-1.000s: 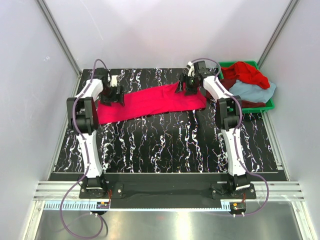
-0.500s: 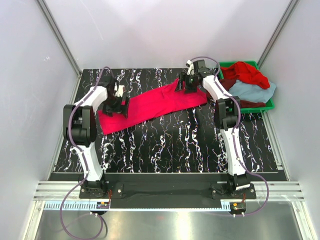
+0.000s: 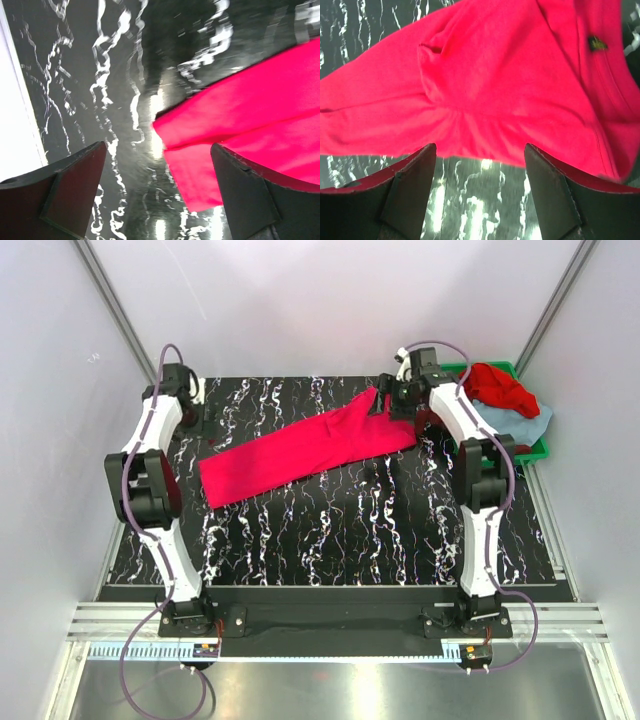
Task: Fold and stack the t-shirts
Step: Fold the tshirt
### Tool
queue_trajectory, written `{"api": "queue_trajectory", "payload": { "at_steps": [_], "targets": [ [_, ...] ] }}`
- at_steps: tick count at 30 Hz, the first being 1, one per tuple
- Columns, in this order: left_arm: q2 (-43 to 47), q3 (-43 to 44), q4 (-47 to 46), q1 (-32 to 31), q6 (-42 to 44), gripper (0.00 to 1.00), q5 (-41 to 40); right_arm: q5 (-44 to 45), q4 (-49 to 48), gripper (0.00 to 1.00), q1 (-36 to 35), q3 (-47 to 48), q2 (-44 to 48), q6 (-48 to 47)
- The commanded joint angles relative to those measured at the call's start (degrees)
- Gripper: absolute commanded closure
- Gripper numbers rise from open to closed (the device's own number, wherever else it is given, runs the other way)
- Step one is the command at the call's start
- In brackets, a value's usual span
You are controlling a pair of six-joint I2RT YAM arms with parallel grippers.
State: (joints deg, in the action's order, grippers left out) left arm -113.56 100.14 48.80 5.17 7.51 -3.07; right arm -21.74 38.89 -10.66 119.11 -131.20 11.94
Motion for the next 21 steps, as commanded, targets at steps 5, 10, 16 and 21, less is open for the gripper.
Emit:
{"api": "queue_trajectory", "payload": {
  "at_steps": [5, 10, 16, 21],
  "targets": [
    [-6.4, 0.9, 2.5, 3.2, 1.2, 0.11, 2.4, -1.8, 1.4, 0.21, 1.0, -10.9, 6.8, 0.2],
    [-9.1, 1.5, 2.5, 3.8, 2.1, 0.18, 6.0, -3.0, 0.9, 0.22, 1.3, -12.1, 5.4, -0.3],
    [-12.1, 2.9, 3.8, 3.8, 3.0, 0.34, 10.4, -2.3, 1.0, 0.22, 1.3, -9.3, 1.8, -1.0],
    [-13.6, 4.1, 3.7, 3.9, 3.0, 0.34, 10.7, -1.9, 0.7, 0.21, 1.3, -7.2, -1.3, -1.1]
  ]
}}
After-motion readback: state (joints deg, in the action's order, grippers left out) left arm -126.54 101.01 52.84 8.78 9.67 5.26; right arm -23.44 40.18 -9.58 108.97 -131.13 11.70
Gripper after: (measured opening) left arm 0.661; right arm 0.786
